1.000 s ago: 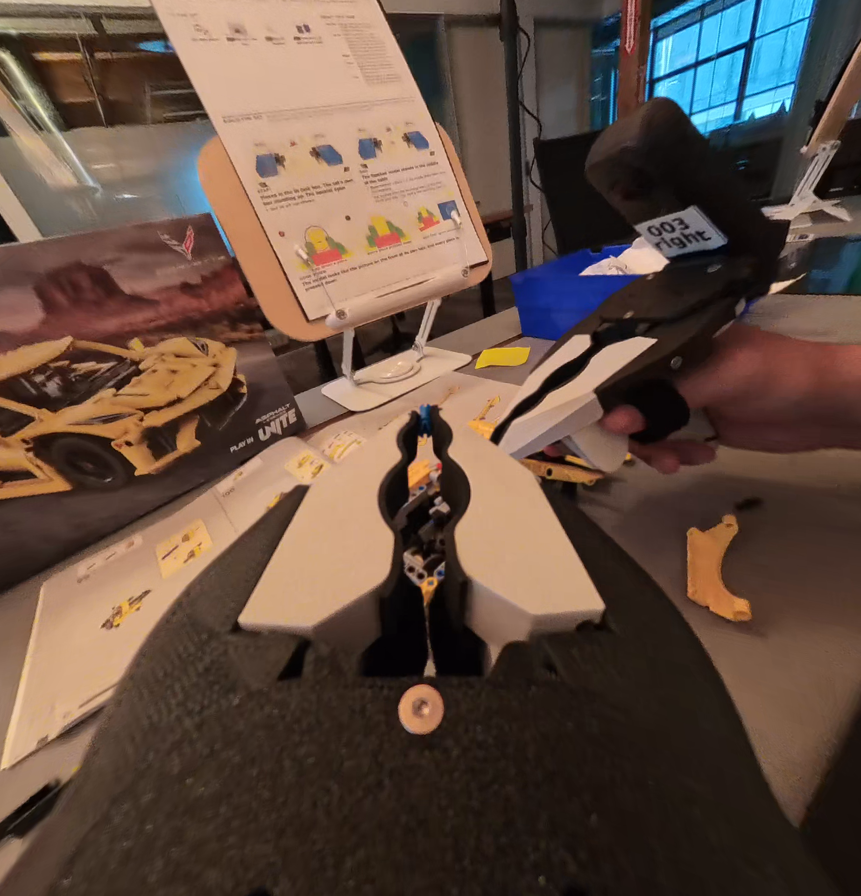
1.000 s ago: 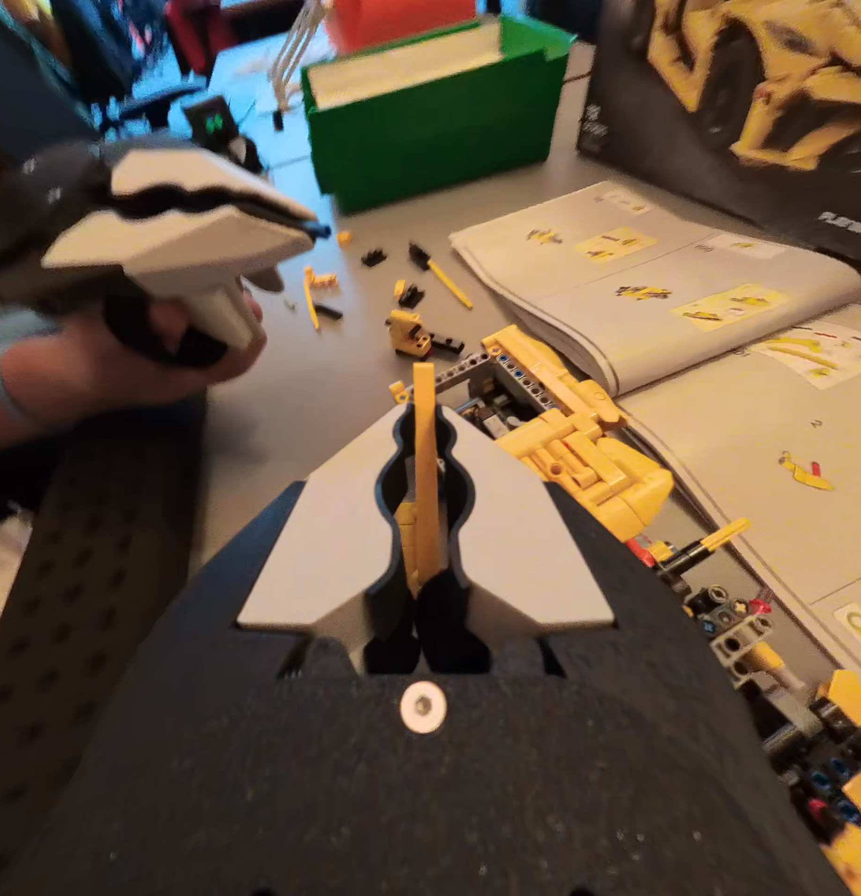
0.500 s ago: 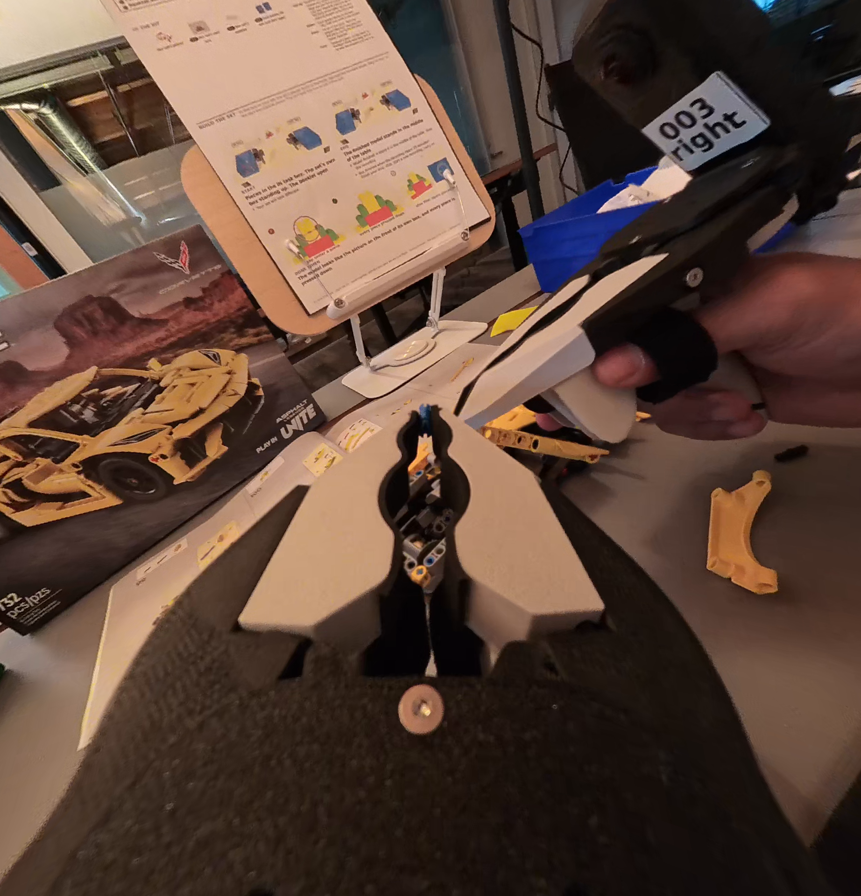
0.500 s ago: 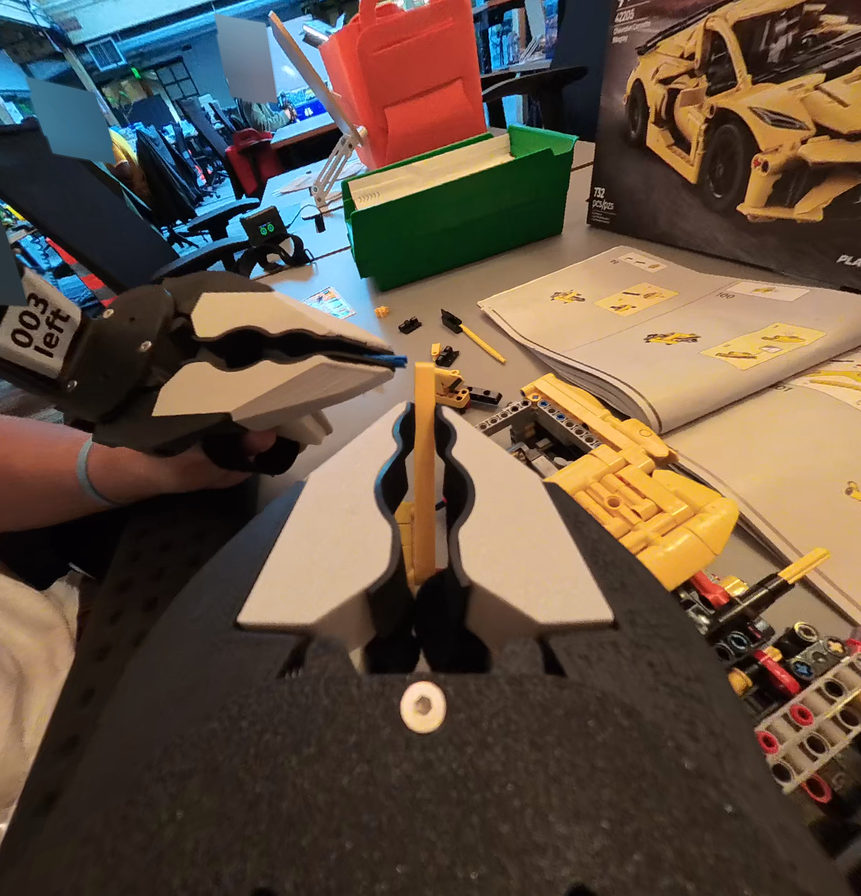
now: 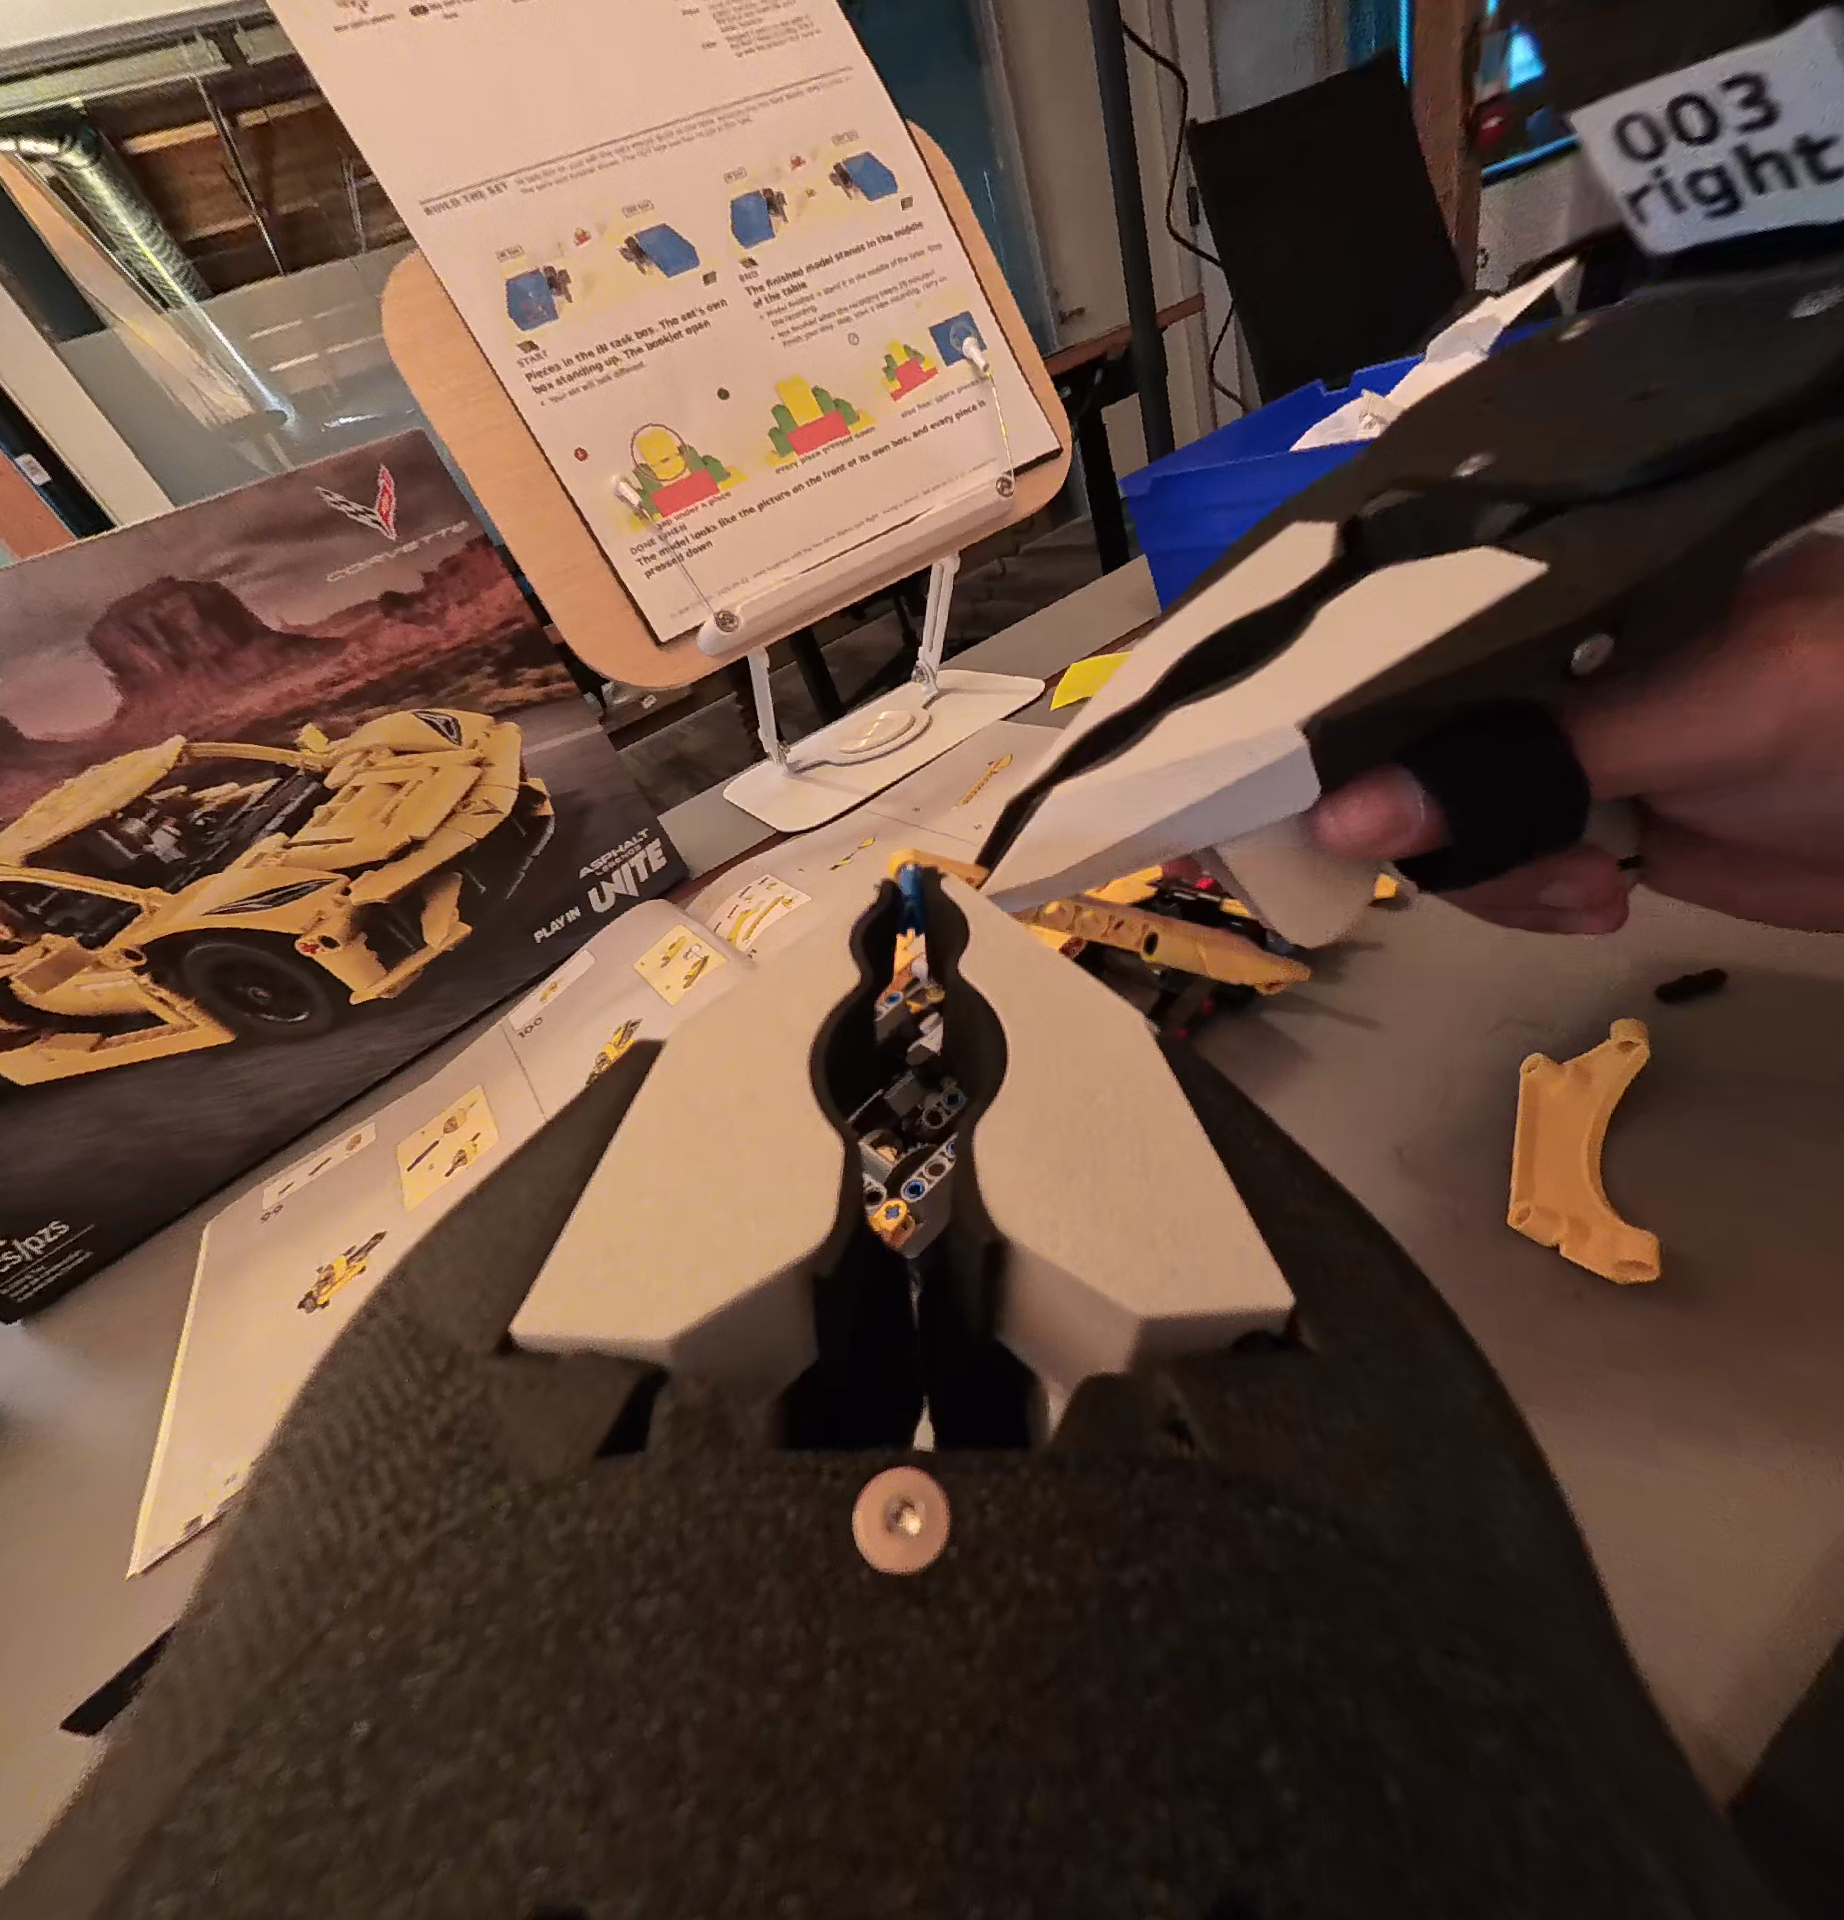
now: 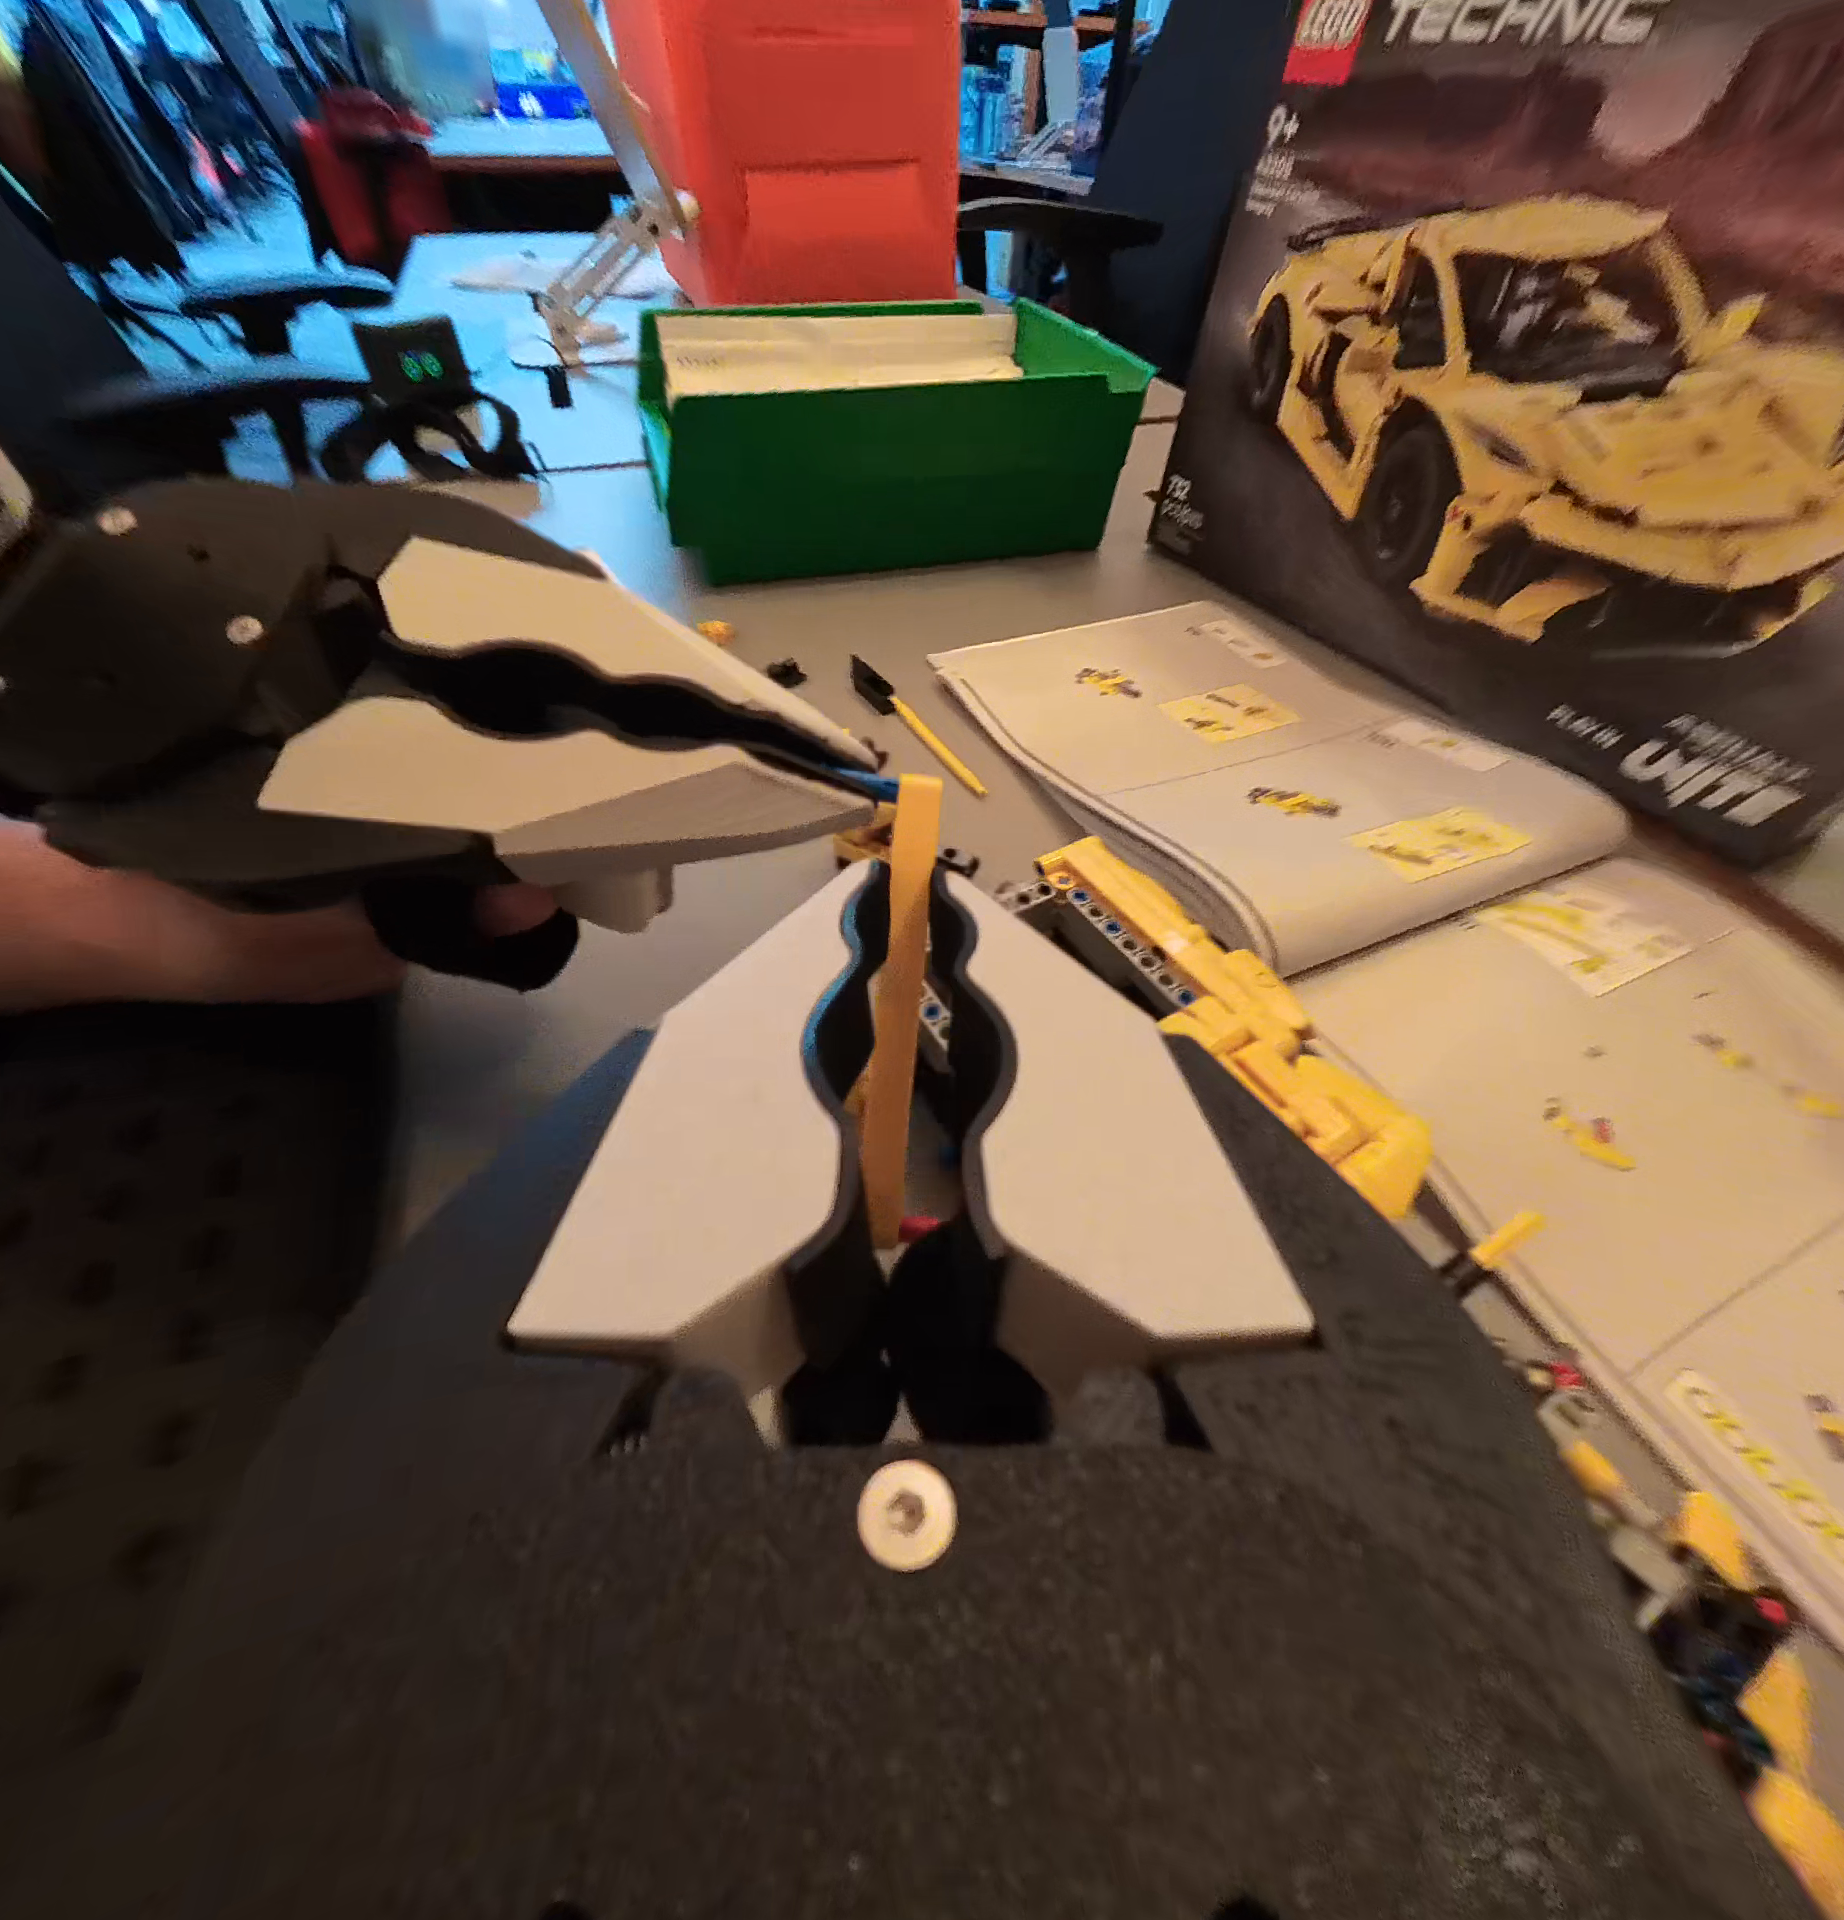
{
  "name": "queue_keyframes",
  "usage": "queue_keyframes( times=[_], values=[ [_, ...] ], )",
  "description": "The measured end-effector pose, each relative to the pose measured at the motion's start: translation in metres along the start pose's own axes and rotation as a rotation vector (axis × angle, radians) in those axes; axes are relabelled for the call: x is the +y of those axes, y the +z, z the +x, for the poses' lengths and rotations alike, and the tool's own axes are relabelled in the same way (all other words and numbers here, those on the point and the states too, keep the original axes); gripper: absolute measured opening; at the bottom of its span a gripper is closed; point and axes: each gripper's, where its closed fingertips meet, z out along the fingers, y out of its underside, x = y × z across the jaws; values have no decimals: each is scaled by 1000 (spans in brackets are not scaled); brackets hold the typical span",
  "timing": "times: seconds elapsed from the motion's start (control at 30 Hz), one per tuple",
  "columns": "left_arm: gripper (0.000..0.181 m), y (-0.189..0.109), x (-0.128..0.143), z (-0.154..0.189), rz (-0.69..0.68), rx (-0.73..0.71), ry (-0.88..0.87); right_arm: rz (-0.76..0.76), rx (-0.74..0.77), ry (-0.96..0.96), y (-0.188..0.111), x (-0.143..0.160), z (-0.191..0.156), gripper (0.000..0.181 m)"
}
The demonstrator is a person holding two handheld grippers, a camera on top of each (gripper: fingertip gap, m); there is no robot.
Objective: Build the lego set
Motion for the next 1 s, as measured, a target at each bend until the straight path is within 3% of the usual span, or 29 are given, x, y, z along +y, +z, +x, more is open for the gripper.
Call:
queue_keyframes(
  times=[0.27, 0.4, 0.57, 0.7, 0.87, 0.9, 1.0],
  values=[
    [4, -2, -3, 4, 23, 20, 7, -41, 82, -222, -6, -3, -3, 6],
    [4, -4, -9, 5, 72, 69, -97, 10, 12, -129, -9, -7, -6, 6],
    [4, -4, -8, 7, 81, 169, -267, -36, 85, -300, -8, -2, -6, 6],
    [4, -2, -4, 8, 49, 178, -243, -73, -32, -21, -2, 6, -6, 6],
    [4, -9, 1, -6, 47, 159, -298, -386, -80, 28, -29, 43, -3, 6],
    [3, -9, 5, -10, 34, 144, -312, -526, -139, -10, -36, 63, -13, 7],
    [4, -7, 9, -18, 20, 125, -332, -730, -211, -233, -39, 103, -26, 7]
  ],
)
